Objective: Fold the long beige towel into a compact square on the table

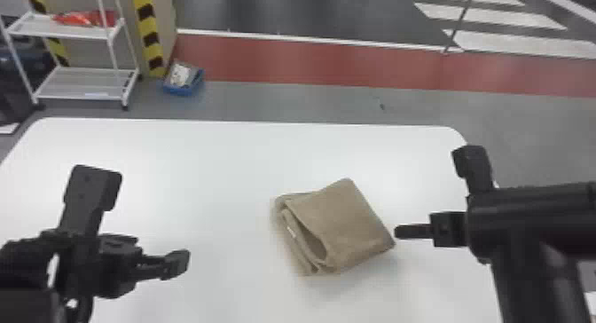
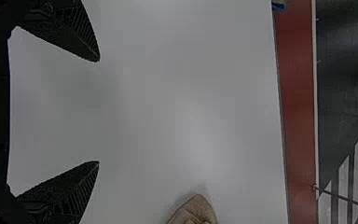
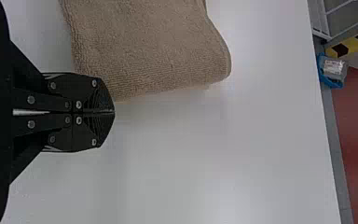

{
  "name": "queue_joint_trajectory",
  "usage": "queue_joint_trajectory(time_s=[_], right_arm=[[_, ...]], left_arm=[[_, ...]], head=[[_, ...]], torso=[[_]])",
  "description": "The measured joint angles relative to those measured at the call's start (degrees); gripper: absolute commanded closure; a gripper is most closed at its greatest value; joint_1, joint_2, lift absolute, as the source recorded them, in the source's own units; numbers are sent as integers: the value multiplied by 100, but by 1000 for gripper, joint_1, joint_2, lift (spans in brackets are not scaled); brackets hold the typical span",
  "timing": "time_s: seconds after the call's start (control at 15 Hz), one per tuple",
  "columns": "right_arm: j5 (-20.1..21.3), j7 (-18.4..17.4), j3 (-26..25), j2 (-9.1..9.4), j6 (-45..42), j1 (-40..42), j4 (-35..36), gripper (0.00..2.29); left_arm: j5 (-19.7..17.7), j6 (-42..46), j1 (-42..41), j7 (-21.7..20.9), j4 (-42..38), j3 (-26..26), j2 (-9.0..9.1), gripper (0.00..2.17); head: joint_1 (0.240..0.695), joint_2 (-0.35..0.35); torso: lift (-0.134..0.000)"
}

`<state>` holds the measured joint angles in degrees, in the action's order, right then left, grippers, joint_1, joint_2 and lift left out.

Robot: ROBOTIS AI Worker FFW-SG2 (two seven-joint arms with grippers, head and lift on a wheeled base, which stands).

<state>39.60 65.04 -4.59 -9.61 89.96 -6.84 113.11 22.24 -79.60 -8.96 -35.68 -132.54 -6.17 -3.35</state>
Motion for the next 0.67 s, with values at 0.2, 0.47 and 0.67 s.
queue_joint_trajectory(time_s=[0.2, 0.47, 0.67], right_arm=[[-103, 336, -39, 42, 0, 95, 131, 2128], [-27, 1111, -128, -25, 0, 544, 891, 2128], [95, 1296, -98, -62, 0, 703, 1097, 2128]], left_arm=[[0, 1, 7, -5, -2, 15, 2, 100], [-30, 30, 48, 5, -1, 55, 0, 100], [-205, 51, 77, 262, 7, 41, 42, 100]], head=[[695, -140], [695, -116], [695, -117]], torso=[[-124], [-124], [-124]])
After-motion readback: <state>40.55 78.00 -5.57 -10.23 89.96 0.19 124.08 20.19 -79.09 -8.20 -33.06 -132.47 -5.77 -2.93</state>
